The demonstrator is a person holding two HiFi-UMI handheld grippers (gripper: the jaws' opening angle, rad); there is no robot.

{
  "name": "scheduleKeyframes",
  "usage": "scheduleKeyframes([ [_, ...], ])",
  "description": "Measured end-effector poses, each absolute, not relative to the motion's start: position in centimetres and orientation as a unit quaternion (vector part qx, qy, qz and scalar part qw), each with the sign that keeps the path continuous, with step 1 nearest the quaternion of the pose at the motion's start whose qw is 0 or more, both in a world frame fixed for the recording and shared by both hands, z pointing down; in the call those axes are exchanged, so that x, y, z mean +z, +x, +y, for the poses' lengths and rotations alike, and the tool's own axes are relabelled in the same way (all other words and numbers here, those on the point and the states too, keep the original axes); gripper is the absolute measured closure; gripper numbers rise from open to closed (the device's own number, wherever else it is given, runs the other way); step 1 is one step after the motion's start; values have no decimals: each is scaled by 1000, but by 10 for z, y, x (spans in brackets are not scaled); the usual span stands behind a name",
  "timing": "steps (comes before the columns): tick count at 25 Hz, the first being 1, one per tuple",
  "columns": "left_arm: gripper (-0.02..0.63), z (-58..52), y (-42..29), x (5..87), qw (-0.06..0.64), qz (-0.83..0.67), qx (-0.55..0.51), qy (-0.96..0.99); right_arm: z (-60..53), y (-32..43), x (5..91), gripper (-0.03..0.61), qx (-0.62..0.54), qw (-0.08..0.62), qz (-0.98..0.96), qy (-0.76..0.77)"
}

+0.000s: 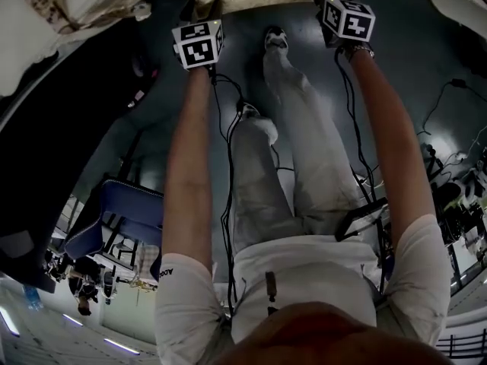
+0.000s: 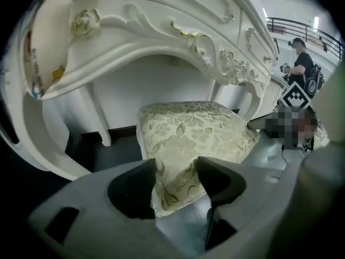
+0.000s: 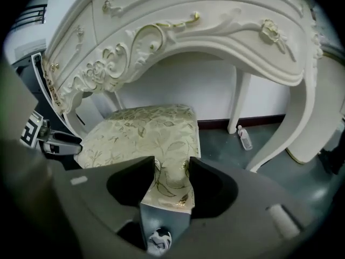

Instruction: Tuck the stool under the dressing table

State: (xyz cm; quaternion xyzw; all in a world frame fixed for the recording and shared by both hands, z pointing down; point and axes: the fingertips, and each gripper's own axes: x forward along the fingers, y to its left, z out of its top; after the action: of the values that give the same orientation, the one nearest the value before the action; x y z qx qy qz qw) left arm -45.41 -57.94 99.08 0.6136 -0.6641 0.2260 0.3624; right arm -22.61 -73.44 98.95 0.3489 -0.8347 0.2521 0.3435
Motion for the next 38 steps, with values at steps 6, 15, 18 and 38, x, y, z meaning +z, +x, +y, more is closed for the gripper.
scheduleKeyframes([
  [6,357,-618,-471,983,361,-671,223,608,-778,-247,981,368,245,338,-842,342],
  [15,606,-614,-475,956,374,-707,149,581,-784,-242,941,547,208,294,-847,391],
  [18,606,-595,-460,933,371,-695,124,603,-758,-234,917,571,217,280,-860,368],
  [38,606,-411,-375,659,317,-697,-43,642,-551,-90,664,571,228,199,-900,314],
])
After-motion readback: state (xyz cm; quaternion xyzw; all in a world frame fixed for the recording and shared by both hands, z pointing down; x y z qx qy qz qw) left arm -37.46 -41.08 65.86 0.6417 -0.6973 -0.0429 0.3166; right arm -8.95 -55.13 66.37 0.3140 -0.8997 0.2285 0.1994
